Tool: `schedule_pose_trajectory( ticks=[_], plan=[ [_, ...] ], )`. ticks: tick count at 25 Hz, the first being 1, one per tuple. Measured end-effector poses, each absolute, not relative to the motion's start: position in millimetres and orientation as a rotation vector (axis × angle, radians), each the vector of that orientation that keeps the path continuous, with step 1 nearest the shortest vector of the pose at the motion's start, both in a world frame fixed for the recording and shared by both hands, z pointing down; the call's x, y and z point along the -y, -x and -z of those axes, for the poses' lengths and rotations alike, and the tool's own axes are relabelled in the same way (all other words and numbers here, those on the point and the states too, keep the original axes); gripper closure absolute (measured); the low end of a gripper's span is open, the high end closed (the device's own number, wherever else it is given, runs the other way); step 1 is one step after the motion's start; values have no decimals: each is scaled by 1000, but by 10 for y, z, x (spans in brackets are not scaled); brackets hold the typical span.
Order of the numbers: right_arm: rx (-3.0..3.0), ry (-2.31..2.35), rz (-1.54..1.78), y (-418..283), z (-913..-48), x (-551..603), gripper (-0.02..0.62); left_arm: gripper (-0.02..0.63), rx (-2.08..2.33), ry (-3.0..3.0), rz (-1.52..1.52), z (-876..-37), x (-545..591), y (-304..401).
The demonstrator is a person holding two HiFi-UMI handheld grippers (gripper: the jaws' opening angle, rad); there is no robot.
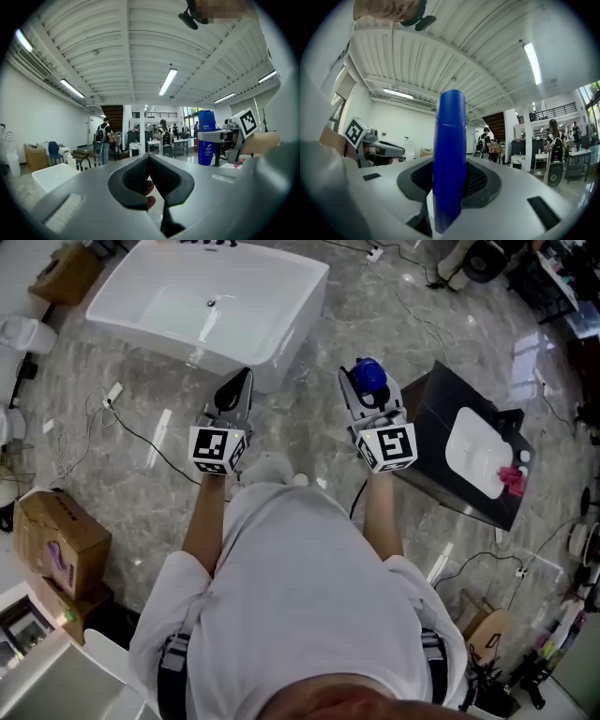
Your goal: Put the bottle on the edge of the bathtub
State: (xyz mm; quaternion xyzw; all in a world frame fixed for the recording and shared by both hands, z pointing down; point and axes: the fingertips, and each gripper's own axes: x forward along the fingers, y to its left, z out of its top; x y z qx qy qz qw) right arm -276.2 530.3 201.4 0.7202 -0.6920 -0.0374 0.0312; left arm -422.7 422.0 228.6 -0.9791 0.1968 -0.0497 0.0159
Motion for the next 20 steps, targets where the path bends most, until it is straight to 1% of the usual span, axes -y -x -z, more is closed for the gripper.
schedule_pose_trajectory(
  ticks=[5, 9, 14, 20],
  plan=[
    [2146, -2207, 72, 2531, -2158, -5177, 459, 611, -622, 3046, 201, -2421, -4124, 4048],
    [2158, -2198, 47, 2277, -2255, -4937, 459, 611, -615, 3062, 226, -2551, -3909, 3759],
    [2162, -2177, 32, 1831, -2368, -4459, 459, 611, -640, 3060, 213, -2705, -3430, 3254],
    [2194, -2130, 27, 1215, -2336, -3673, 459, 611, -646, 3079, 182, -2715, -2654, 2482]
  ],
)
